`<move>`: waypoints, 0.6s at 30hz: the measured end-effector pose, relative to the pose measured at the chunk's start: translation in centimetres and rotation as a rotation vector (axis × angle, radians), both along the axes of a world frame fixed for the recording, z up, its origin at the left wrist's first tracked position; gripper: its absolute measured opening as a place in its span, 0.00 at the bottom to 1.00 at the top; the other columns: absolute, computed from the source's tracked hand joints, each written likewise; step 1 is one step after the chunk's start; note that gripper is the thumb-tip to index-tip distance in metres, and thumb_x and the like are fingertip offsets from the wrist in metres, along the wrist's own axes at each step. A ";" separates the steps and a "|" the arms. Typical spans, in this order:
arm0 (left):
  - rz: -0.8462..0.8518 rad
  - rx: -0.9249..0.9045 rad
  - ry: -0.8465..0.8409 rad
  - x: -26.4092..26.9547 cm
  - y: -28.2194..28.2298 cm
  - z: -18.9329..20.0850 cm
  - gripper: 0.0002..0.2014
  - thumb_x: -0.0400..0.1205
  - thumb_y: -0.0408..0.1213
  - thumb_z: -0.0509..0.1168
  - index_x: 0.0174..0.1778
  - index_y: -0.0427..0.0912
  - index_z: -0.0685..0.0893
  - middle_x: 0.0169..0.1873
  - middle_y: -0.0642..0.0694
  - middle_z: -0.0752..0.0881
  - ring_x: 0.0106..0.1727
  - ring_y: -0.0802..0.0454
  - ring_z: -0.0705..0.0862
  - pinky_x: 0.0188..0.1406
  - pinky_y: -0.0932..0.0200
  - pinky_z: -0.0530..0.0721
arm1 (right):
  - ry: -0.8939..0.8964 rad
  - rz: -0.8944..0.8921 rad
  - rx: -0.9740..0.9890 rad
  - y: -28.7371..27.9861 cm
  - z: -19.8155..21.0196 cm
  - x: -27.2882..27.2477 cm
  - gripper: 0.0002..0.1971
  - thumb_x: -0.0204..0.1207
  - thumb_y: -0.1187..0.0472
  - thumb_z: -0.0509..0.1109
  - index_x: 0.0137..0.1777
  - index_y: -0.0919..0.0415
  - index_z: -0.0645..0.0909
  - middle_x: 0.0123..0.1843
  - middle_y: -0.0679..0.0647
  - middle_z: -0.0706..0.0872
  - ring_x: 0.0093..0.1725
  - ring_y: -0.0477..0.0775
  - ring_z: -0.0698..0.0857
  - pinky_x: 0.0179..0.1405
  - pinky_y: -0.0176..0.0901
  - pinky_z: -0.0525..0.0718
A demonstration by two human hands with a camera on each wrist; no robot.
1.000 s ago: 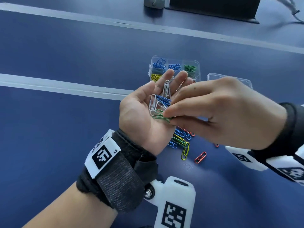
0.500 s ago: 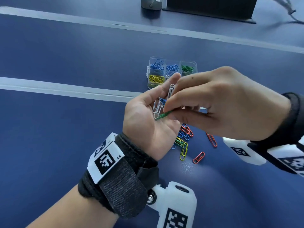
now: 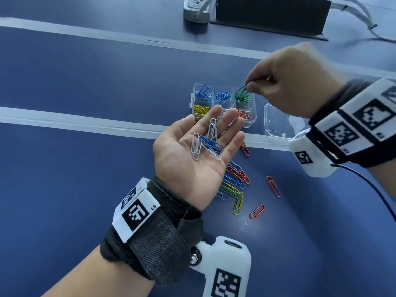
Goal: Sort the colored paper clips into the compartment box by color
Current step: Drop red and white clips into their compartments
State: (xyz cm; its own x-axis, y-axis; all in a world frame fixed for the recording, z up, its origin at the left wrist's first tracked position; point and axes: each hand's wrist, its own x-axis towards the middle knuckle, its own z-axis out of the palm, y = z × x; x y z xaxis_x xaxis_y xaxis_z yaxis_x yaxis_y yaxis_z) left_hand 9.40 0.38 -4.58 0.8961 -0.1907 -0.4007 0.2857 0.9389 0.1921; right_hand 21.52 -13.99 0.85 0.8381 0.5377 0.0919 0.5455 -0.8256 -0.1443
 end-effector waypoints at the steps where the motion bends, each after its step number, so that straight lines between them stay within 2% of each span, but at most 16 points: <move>1: 0.001 -0.001 -0.002 0.0 0.0 0.0 0.22 0.82 0.43 0.51 0.64 0.34 0.79 0.59 0.33 0.85 0.61 0.36 0.84 0.62 0.45 0.80 | 0.006 0.003 -0.016 0.2 -0.4 0.0 0.09 0.75 0.58 0.68 0.49 0.55 0.89 0.44 0.58 0.91 0.43 0.60 0.85 0.48 0.45 0.82; 4: -0.003 0.000 -0.007 0.1 0.2 -0.1 0.22 0.81 0.43 0.51 0.64 0.34 0.79 0.58 0.33 0.85 0.61 0.36 0.84 0.62 0.45 0.80 | -0.009 0.006 -0.077 0.4 -1.0 -0.1 0.10 0.77 0.59 0.66 0.51 0.57 0.89 0.46 0.61 0.90 0.46 0.65 0.84 0.48 0.51 0.83; 10: -0.010 -0.012 -0.025 0.1 0.1 -0.3 0.22 0.81 0.43 0.51 0.62 0.34 0.80 0.56 0.34 0.86 0.58 0.37 0.85 0.60 0.44 0.82 | -0.016 0.052 -0.055 0.1 -0.9 -0.3 0.11 0.76 0.65 0.66 0.54 0.59 0.88 0.50 0.60 0.90 0.49 0.63 0.85 0.52 0.44 0.78; 12: -0.008 -0.017 -0.027 0.0 0.1 -0.3 0.22 0.81 0.43 0.51 0.61 0.33 0.80 0.56 0.34 0.86 0.58 0.37 0.85 0.59 0.42 0.82 | 0.018 0.085 -0.054 0.1 -0.9 -0.4 0.12 0.75 0.67 0.66 0.53 0.59 0.88 0.49 0.59 0.90 0.46 0.60 0.85 0.52 0.41 0.77; 15: -0.007 -0.020 -0.029 0.0 0.1 -0.2 0.22 0.81 0.43 0.51 0.61 0.33 0.80 0.55 0.34 0.86 0.58 0.37 0.85 0.58 0.41 0.82 | 0.047 0.062 0.002 -0.1 -0.6 -0.6 0.12 0.75 0.67 0.67 0.54 0.57 0.88 0.47 0.57 0.91 0.40 0.51 0.80 0.48 0.34 0.72; 18: -0.009 -0.020 -0.032 0.0 0.0 -0.2 0.22 0.81 0.43 0.51 0.60 0.33 0.81 0.55 0.34 0.86 0.58 0.37 0.86 0.59 0.41 0.82 | 0.060 0.087 0.004 -0.1 -0.6 -0.9 0.13 0.75 0.68 0.66 0.54 0.57 0.88 0.45 0.58 0.91 0.42 0.58 0.86 0.47 0.35 0.72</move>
State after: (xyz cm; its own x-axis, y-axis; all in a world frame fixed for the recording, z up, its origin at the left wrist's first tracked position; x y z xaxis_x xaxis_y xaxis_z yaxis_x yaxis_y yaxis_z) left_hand 9.38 0.39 -4.82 0.9067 -0.2065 -0.3678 0.2882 0.9400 0.1825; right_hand 20.60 -14.10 0.21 0.7924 0.6083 0.0456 0.6054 -0.7749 -0.1817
